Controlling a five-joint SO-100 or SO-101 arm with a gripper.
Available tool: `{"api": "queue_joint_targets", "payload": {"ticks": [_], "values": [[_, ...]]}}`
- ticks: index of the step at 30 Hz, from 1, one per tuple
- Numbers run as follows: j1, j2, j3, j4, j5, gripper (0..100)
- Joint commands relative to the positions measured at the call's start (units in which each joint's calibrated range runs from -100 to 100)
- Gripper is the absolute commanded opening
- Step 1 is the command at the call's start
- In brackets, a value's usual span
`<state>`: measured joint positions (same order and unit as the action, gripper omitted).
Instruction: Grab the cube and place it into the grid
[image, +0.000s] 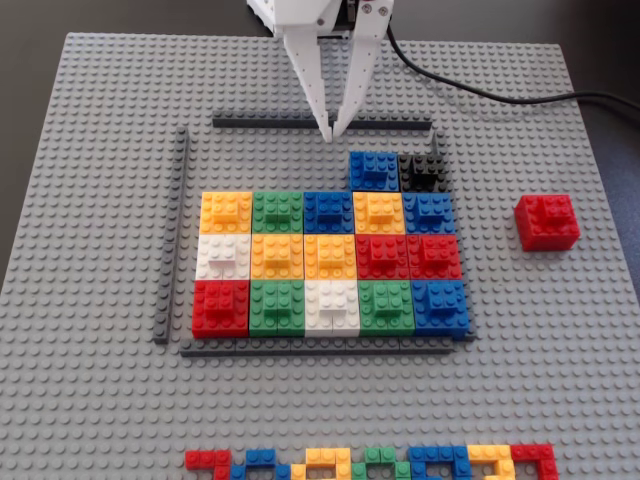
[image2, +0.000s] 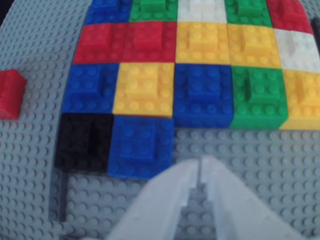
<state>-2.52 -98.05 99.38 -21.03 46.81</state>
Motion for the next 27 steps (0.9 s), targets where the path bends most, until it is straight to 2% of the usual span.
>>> {"api": "queue_joint_targets", "payload": {"ticks": [1, 27], "values": [[0.34, -1.95, 0.53, -0.13, 0.39, 0], [0.05, -1.95, 0.53, -0.18, 0.39, 0]]}}
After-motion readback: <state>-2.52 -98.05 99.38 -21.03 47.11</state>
